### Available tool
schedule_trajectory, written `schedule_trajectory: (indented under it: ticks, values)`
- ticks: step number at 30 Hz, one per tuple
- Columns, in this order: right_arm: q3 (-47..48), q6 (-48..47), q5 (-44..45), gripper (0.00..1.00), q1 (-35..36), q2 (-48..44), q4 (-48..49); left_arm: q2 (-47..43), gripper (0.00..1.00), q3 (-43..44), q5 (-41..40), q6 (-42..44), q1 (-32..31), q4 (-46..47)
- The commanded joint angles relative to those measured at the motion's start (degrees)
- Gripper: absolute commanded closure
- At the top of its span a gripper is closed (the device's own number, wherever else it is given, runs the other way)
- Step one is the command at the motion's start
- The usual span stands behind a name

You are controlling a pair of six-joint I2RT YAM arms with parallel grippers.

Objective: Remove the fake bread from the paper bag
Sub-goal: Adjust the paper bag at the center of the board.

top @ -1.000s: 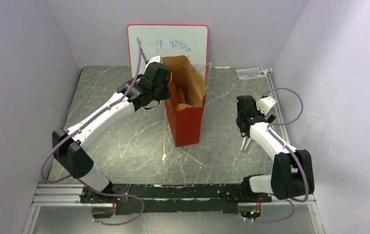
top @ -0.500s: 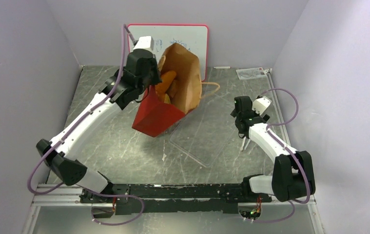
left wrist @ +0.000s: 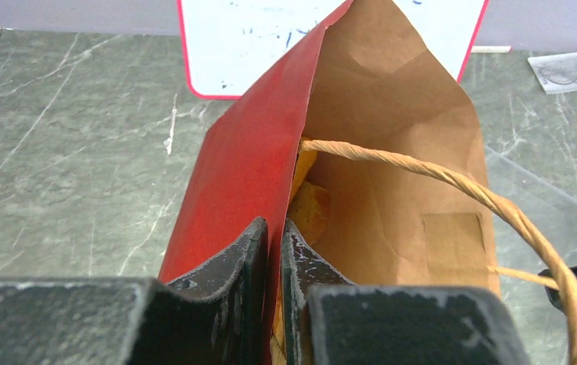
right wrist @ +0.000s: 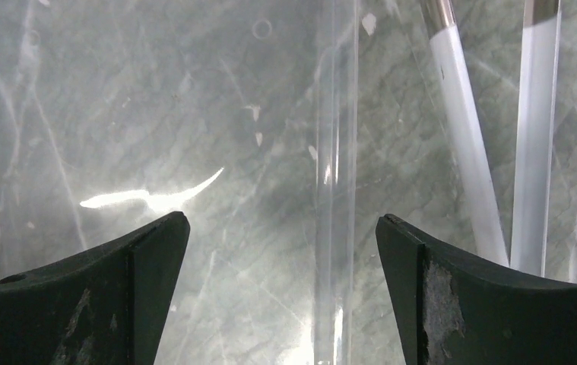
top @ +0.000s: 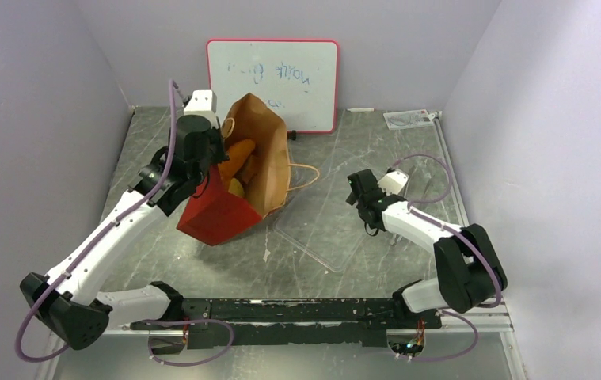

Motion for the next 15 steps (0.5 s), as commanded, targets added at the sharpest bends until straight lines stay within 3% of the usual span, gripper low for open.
schedule_trajectory:
  ticks: [1,12,15]
  values:
    - [-2.3,4.5,-1.2,0.04,0.5,-1.6,-1.1,-3.8,0.93,-1.8,0.6,2.7,1.1,8.2]
    - [-6.0,7.5,-4.2,0.13,2.7,1.0,2.5,-6.6,0.93,-6.7,1.7,4.1,1.5,9.5]
    - [-5.9,9.9,-4.6,0.27,4.6,2.7,2.5,-6.9,0.93,-6.8,1.9,4.1,1.5,9.5]
